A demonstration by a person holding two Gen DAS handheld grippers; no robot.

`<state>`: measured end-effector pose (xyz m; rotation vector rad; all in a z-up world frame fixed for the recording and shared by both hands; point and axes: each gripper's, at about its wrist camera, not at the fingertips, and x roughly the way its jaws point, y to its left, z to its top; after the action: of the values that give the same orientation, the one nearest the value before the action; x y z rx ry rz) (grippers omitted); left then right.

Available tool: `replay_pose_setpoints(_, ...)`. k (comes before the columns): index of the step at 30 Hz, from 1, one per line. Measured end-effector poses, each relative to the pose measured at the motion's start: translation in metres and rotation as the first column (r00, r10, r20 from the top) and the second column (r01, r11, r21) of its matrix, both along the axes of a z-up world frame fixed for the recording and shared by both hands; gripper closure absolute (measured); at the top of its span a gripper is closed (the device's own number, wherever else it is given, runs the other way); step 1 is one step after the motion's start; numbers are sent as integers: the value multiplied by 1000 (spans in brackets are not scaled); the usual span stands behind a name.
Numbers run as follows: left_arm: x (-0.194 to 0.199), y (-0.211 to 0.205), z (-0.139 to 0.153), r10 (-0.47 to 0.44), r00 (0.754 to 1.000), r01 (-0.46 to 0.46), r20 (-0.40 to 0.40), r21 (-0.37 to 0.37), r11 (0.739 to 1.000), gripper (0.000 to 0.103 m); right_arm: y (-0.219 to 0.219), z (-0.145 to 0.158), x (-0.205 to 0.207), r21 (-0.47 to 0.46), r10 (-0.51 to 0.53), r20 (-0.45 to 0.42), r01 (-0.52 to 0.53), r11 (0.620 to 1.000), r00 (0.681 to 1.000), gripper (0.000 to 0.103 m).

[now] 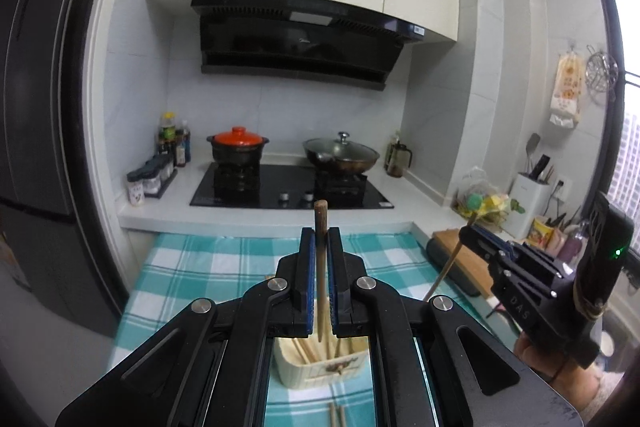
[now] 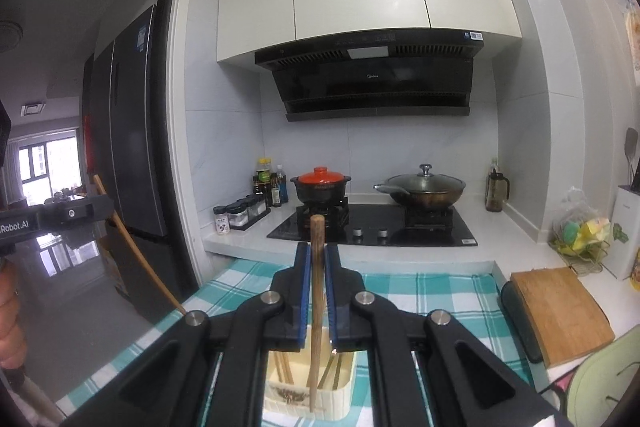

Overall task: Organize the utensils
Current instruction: 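Carry both chopsticks over the cream holder and lower them inside, then open both tools to release the chopsticks into the holder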

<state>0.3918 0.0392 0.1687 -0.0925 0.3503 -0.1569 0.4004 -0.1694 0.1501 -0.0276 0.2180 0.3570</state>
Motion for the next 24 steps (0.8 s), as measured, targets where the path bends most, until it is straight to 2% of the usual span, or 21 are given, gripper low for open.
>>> replay_pose_setpoints(3,35,-9,-17,12,999,-11,-45,17,1000,99,12,-7,30,-31,-4,18,5,999,1000,96)
replay_pose_setpoints(5,58,-12,-36,8,995,-7,-104,12,1000,99,18,-21,51,-34,6,-14,-7,999,1000,96)
replay_pose_setpoints(9,99,-12,-81,3,970,-2,-242,6,1000,99,26,-64,97,-41,35,-165,-42,998,986,96)
replay_pose_setpoints(12,122,-11,-113,5,945,-7,-327,-7,1000,99,29,-102,126,-41,49,-302,-64,997,952,96)
replay_pose_setpoints(15,136,-13,-135,12,928,-12,-373,1,1000,99,31,-130,142,-42,58,-380,-80,996,923,96)
replay_pose_setpoints(17,140,-14,-143,23,921,-19,-389,15,1000,98,30,-138,146,-29,63,-393,-81,996,917,95)
replay_pose_setpoints(18,140,-14,-145,32,919,-27,-393,19,999,95,30,-141,149,-26,66,-404,-84,996,912,94)
replay_pose_setpoints(19,139,-14,-145,33,918,-28,-396,18,999,82,31,-142,152,-19,67,-420,-82,996,905,94)
replay_pose_setpoints(20,136,-12,-144,34,918,-29,-395,18,999,73,31,-143,154,-10,66,-433,-78,997,899,88)
replay_pose_setpoints(21,131,-10,-141,41,921,-35,-387,22,999,55,32,-142,155,-3,65,-441,-74,997,895,69)
replay_pose_setpoints(22,124,-7,-137,50,927,-43,-371,29,999,43,32,-140,157,3,63,-443,-68,998,894,60)
replay_pose_setpoints(23,116,-5,-133,58,932,-47,-356,42,998,41,31,-137,153,13,63,-435,-63,998,898,55)
replay_pose_setpoints(24,106,-2,-130,60,935,-42,-351,58,997,39,30,-132,150,17,64,-424,-62,998,903,55)
